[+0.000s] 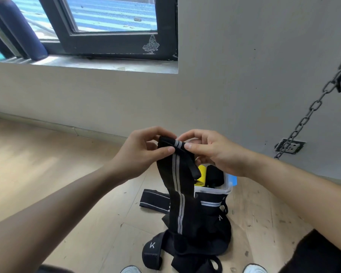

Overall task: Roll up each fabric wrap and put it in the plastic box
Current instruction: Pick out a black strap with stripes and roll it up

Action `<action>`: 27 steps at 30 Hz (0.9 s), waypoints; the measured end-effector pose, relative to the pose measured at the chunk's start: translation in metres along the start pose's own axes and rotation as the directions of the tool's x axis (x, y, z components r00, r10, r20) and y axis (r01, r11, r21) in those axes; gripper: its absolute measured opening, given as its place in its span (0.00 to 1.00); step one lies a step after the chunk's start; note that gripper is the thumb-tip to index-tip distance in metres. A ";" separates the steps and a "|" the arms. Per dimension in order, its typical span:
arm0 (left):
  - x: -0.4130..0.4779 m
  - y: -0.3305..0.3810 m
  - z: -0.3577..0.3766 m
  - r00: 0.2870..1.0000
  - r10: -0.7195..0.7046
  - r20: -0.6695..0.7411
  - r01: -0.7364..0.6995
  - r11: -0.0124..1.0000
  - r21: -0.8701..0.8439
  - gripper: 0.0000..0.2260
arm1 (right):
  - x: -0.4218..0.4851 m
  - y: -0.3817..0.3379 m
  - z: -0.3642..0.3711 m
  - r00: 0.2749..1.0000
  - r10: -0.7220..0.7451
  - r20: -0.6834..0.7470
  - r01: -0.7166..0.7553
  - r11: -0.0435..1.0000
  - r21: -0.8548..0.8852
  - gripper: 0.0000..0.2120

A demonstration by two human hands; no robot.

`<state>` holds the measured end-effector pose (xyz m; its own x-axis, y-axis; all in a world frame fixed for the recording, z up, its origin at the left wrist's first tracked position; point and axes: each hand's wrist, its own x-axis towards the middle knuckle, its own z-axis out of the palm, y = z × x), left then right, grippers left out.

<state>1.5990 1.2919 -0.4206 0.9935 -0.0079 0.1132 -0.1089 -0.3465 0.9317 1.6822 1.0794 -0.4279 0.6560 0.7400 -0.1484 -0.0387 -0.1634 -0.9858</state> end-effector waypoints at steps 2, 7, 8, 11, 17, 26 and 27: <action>-0.001 0.001 0.003 0.999 -0.010 -0.048 0.011 1.000 0.020 0.05 | 0.000 -0.001 0.002 0.999 0.002 -0.048 -0.002 1.000 0.008 0.11; 0.000 0.000 0.012 0.989 -0.055 -0.137 0.057 0.998 0.010 0.03 | -0.002 0.003 0.011 0.975 -0.142 -0.173 0.131 0.989 -0.070 0.08; 0.001 -0.001 0.014 0.987 -0.069 -0.145 0.070 0.998 0.001 0.04 | -0.003 0.004 0.012 0.967 -0.160 -0.199 0.150 0.987 -0.065 0.08; 0.002 0.001 0.017 0.980 -0.117 -0.159 0.111 0.993 -0.049 0.05 | -0.003 0.002 0.010 0.954 -0.155 -0.258 0.161 0.987 0.004 0.07; 0.002 0.017 0.015 0.980 -0.159 -0.121 0.131 0.969 -0.207 0.05 | 0.002 -0.010 0.010 0.954 -0.132 -0.268 0.155 0.986 0.064 0.06; 0.014 0.012 0.010 0.980 -0.137 -0.142 0.097 0.960 -0.261 0.10 | 0.019 -0.019 0.001 0.970 -0.081 -0.227 0.089 0.996 0.023 0.08; 0.016 0.010 0.011 0.982 -0.128 -0.137 0.087 0.958 -0.272 0.10 | 0.019 -0.017 0.000 0.970 -0.075 -0.231 0.082 0.996 0.021 0.09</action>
<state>1.6146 1.2782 -0.4134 0.9856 0.1646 0.0395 -0.0270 -0.0776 0.9966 1.6958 1.0962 -0.4141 0.8136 0.5791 -0.0519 -0.0006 -0.0884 -0.9961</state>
